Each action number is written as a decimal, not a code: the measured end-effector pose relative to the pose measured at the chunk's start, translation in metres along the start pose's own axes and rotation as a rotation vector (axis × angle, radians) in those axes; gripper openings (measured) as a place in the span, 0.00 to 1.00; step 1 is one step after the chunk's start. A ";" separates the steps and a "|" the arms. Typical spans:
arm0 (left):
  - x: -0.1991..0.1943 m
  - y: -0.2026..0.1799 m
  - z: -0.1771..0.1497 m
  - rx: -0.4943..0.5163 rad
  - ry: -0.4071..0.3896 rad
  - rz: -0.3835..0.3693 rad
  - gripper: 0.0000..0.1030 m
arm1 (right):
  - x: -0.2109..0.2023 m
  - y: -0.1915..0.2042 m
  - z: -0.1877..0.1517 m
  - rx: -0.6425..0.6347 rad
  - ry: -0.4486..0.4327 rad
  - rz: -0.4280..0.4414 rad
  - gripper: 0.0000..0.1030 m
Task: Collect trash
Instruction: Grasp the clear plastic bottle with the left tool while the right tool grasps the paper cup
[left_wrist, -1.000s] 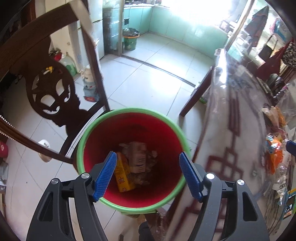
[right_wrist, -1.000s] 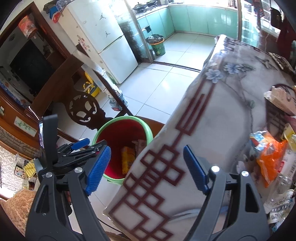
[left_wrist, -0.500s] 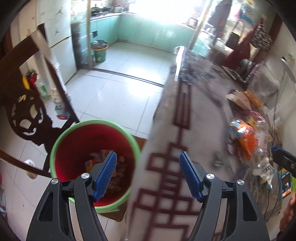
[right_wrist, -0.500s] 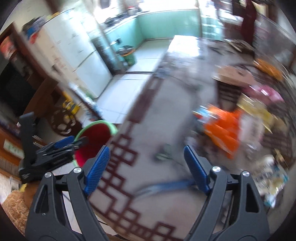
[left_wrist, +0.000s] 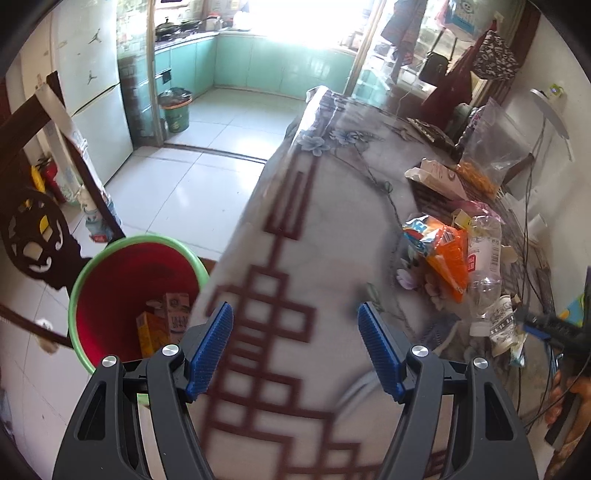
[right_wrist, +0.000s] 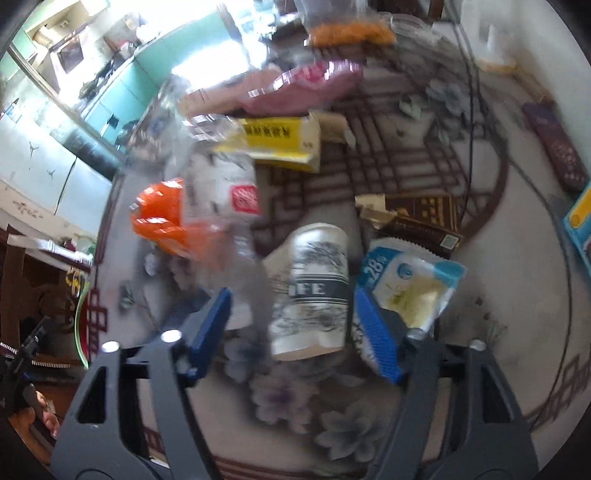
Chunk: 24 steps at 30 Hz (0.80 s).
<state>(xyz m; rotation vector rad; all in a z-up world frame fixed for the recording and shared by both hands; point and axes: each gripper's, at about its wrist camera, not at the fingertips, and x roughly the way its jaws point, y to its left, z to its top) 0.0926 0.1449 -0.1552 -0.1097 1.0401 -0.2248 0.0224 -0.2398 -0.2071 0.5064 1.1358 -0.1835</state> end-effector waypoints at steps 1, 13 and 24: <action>0.002 -0.008 0.000 -0.009 0.005 -0.007 0.65 | 0.005 -0.003 0.001 -0.010 0.017 0.023 0.62; 0.016 -0.159 0.019 0.095 -0.035 -0.101 0.65 | 0.034 -0.020 0.006 -0.148 0.162 0.142 0.44; 0.073 -0.256 0.022 0.228 0.063 -0.110 0.66 | -0.037 -0.063 0.037 -0.154 -0.011 0.203 0.44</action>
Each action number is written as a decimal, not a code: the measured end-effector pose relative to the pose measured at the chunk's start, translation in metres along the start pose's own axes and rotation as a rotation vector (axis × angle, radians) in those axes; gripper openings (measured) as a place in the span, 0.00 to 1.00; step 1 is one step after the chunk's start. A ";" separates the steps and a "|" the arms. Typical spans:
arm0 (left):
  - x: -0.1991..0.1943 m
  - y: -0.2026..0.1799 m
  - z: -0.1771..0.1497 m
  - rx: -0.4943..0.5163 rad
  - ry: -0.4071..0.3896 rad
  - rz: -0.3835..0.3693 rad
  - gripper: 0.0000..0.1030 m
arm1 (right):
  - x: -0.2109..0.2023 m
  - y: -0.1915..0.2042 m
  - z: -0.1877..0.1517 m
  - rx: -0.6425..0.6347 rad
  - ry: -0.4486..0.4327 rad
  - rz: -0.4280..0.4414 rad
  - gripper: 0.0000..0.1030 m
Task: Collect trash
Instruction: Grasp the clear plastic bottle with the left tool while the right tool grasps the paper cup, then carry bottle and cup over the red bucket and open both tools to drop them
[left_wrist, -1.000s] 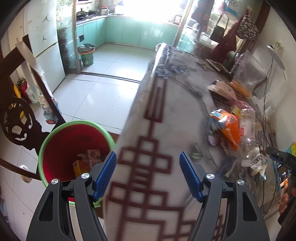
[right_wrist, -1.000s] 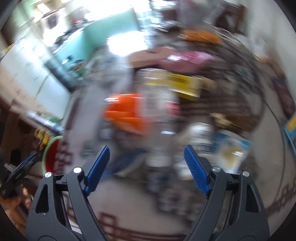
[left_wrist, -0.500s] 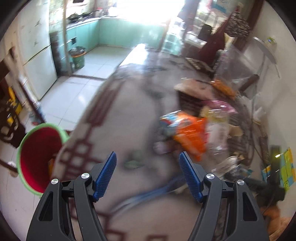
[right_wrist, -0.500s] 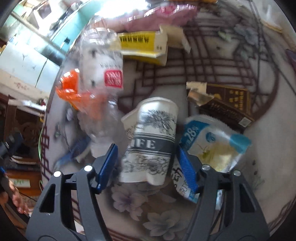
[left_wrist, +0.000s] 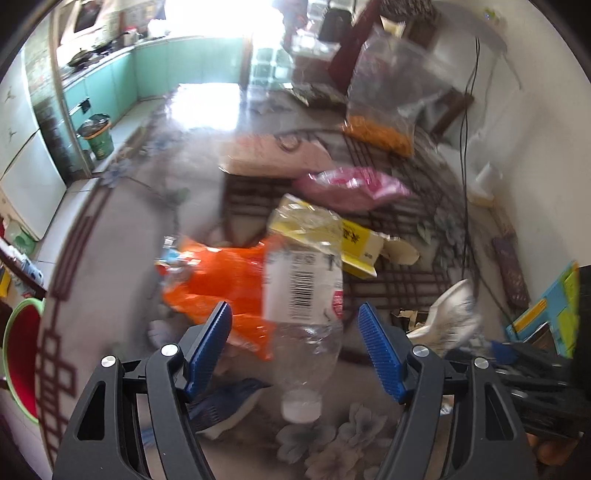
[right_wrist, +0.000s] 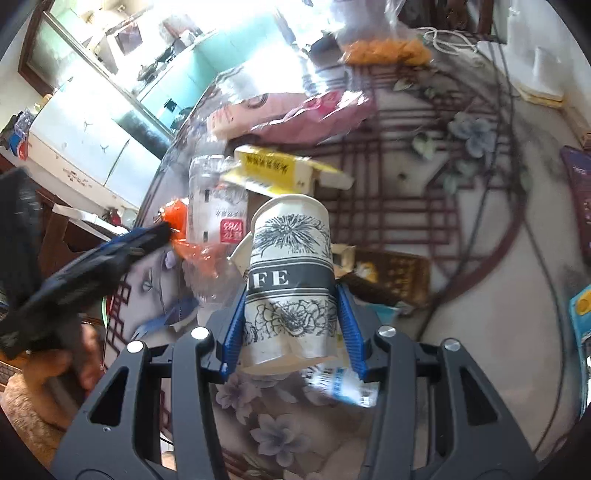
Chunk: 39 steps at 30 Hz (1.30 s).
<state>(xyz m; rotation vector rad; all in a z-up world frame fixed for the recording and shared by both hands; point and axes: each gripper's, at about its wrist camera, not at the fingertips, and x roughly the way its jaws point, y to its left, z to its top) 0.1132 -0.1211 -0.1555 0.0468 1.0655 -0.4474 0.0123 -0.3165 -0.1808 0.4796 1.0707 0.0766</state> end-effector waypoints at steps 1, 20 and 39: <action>0.010 -0.003 0.001 0.002 0.018 0.005 0.66 | -0.004 -0.004 -0.001 0.003 -0.002 -0.001 0.44; 0.014 -0.011 0.002 -0.022 0.005 0.003 0.54 | -0.013 0.000 0.005 -0.029 -0.033 0.011 0.44; -0.078 0.090 -0.029 -0.158 -0.134 0.093 0.54 | 0.008 0.114 0.008 -0.233 -0.011 0.092 0.44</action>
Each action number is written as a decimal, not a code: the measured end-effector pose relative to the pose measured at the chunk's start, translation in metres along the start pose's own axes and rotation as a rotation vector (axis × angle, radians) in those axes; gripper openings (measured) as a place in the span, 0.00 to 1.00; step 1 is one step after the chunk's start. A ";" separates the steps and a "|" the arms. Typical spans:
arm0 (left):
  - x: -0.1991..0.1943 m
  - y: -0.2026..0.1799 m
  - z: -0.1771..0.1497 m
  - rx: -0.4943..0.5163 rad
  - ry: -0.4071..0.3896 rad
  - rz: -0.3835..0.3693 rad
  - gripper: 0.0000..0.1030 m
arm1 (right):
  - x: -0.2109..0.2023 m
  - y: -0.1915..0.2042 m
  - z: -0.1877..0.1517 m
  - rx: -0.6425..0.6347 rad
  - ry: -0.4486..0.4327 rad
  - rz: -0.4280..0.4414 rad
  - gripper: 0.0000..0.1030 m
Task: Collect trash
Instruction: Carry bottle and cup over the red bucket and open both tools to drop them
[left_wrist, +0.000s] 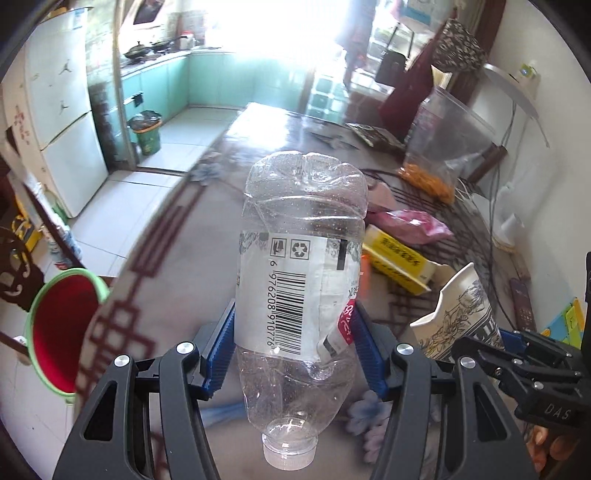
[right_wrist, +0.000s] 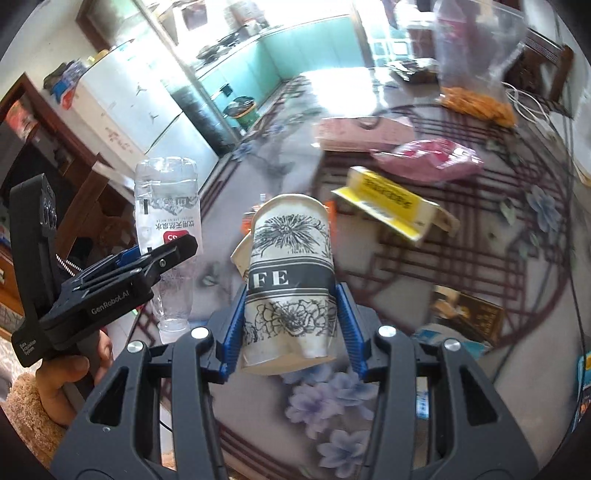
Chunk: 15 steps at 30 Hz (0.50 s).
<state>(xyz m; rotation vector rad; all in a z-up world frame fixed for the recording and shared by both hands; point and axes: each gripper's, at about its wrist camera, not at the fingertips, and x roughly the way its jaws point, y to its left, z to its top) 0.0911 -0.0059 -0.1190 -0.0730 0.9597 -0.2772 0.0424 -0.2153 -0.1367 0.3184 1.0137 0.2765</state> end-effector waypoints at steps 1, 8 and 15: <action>-0.003 0.008 -0.002 -0.003 -0.006 0.007 0.54 | 0.003 0.009 0.001 -0.012 0.002 0.001 0.44; -0.019 0.065 -0.007 -0.037 -0.015 0.023 0.54 | 0.021 0.063 0.001 -0.063 0.014 -0.002 0.44; -0.033 0.116 -0.012 -0.040 -0.019 0.028 0.54 | 0.037 0.114 -0.001 -0.069 0.001 -0.020 0.44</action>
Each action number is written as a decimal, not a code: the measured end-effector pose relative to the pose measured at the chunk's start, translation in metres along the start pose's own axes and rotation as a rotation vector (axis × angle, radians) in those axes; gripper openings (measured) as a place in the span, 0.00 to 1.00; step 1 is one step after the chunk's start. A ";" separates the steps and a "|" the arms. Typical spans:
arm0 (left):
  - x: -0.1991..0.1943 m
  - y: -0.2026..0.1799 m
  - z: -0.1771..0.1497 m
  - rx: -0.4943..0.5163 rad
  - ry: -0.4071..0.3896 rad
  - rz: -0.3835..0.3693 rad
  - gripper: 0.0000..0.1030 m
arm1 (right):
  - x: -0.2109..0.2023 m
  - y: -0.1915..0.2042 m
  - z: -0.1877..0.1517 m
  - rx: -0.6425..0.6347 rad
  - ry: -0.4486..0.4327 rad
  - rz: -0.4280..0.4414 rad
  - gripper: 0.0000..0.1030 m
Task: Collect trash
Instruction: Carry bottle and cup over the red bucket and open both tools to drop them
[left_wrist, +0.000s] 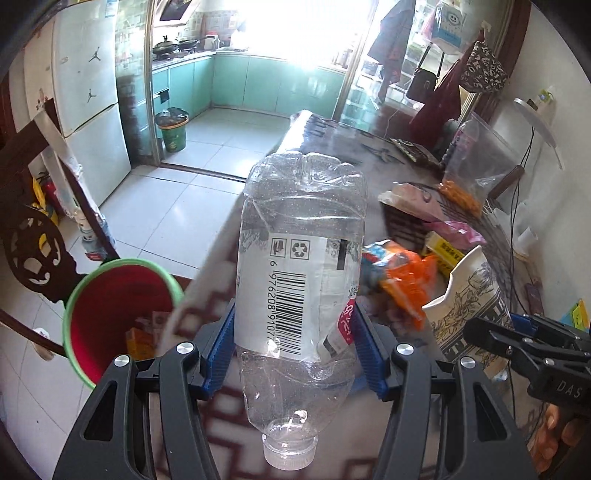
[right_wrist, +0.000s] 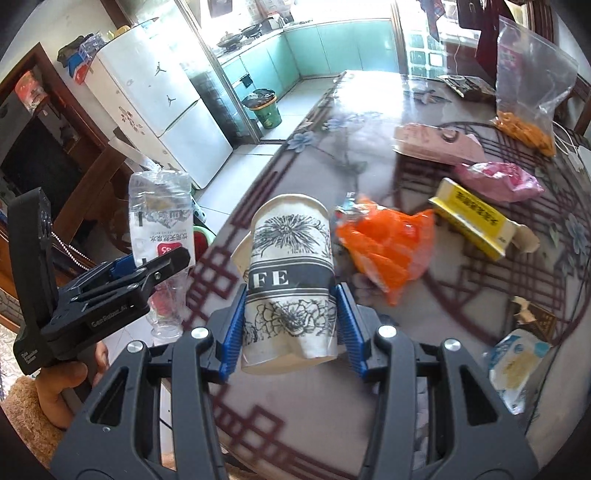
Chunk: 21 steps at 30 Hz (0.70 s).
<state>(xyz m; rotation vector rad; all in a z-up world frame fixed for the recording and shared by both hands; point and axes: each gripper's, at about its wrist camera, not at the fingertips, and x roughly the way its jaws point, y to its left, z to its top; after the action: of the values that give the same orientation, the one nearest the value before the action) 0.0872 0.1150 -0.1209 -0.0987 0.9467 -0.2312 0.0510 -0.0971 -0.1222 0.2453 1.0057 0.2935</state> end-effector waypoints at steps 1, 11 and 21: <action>-0.002 0.009 0.000 0.003 -0.002 0.001 0.54 | 0.002 0.005 0.001 0.001 -0.003 -0.003 0.44; -0.009 0.087 0.002 -0.044 -0.006 0.034 0.54 | 0.023 0.064 0.013 -0.034 -0.024 -0.037 0.44; -0.006 0.143 -0.003 -0.111 0.005 0.086 0.54 | 0.046 0.106 0.024 -0.086 0.001 -0.033 0.44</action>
<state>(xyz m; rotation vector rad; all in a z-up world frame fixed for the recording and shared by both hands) 0.1031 0.2548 -0.1448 -0.1595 0.9662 -0.0991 0.0809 0.0164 -0.1111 0.1510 0.9952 0.3064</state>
